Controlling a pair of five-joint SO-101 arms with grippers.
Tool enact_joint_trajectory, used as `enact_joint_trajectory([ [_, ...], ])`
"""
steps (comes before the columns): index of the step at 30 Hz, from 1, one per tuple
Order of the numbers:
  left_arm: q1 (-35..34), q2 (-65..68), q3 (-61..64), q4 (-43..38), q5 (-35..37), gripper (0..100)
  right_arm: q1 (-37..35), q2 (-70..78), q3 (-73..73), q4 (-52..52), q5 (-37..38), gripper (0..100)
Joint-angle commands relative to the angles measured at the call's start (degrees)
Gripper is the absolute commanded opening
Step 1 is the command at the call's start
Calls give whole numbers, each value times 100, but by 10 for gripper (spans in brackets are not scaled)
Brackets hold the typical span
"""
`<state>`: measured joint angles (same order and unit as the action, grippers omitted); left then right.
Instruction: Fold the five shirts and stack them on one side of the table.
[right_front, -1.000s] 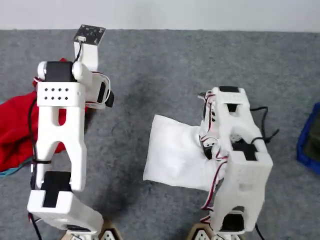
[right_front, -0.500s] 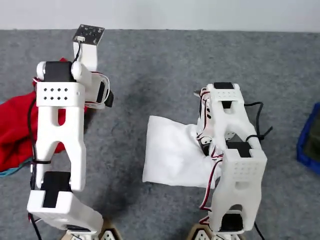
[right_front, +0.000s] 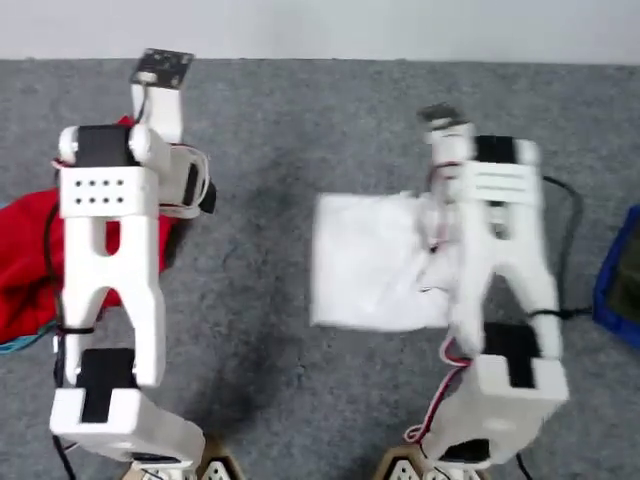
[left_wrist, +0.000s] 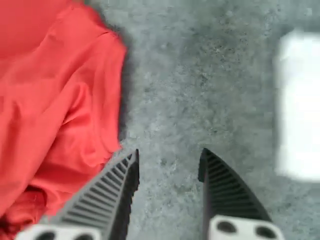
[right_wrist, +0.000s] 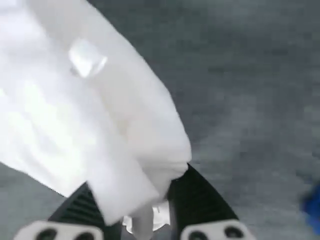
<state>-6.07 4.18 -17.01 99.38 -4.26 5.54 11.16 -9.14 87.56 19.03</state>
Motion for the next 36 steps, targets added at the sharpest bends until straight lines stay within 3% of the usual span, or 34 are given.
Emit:
enact_joint_trajectory([
  [1, -202, -431, 356, 123, 62, 184, 1288, -453, -167, -637, 396, 9],
  [7, -677, -1055, 1560, 123, 53, 184, 3380, -321, -167, -2510, 1820, 9],
  [10, -862, -1459, 2062, 105, 44, 184, 3899, -215, -167, -3231, 2356, 9],
  [24, -870, -1811, 2448, 105, -308, 184, 4760, 620, -888, -3969, 2681, 9],
  [31, -870, -1820, 2448, 123, -308, 184, 5077, 2229, -2444, -3987, 2673, 50],
  [36, -870, -1820, 2448, 123, -308, 184, 5279, 3371, -3947, -3723, 2655, 150],
])
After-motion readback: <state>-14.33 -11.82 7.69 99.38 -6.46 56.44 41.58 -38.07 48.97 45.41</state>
